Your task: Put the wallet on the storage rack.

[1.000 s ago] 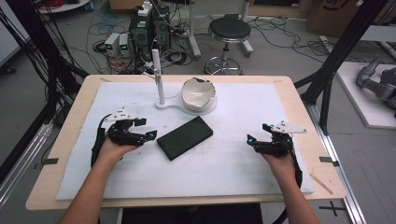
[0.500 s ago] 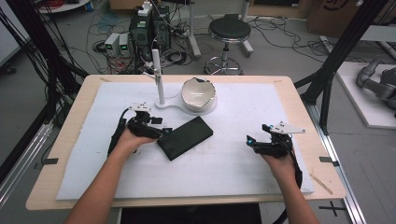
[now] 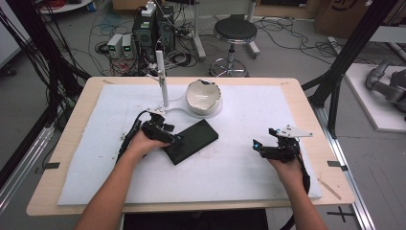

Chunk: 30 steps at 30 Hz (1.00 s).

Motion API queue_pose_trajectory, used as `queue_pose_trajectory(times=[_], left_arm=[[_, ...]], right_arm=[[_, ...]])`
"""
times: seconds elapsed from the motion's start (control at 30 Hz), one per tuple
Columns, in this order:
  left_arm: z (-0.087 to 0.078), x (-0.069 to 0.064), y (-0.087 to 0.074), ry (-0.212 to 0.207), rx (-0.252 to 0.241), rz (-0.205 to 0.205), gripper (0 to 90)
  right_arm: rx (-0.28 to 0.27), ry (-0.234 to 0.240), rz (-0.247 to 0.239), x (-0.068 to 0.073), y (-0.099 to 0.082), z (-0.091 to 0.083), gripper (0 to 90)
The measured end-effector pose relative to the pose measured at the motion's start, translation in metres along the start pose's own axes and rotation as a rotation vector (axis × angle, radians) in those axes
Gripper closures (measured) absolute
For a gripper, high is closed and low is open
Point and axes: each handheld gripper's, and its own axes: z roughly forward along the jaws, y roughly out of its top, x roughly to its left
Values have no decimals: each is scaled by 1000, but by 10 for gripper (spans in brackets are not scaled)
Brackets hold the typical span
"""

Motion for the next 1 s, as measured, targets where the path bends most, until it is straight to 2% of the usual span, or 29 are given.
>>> queue_pose_trajectory(times=[0.1,0.23,0.27,0.3,0.33,0.37,0.5,0.67,0.8,0.93,1.0], left_arm=[[0,-1,-1,-11,4,7,209],[1,-8,-2,-20,25,53,274],[1,-8,-2,-28,25,54,293],[1,-8,-3,-64,25,49,344],[2,-8,-4,-77,22,41,407],[2,-8,-5,-78,16,40,406],[1,-6,-6,-79,4,40,428],[-1,-7,-6,-74,1,36,510],[-3,-12,-3,-41,7,68,620],[-7,-11,-3,-34,-20,58,751],[-8,-14,-1,-25,-22,61,780]], right_arm=[[-1,1,-4,0,0,1,171],[7,0,-5,0,0,2,171],[10,-1,-3,1,0,2,171],[11,0,-5,1,0,2,170],[14,0,-9,1,0,3,171],[16,-1,-8,2,0,3,171],[20,0,-11,4,0,3,171],[19,-1,-16,7,2,4,171],[22,1,-22,9,2,4,171],[19,0,-28,11,3,4,171],[19,0,-32,11,3,3,171]])
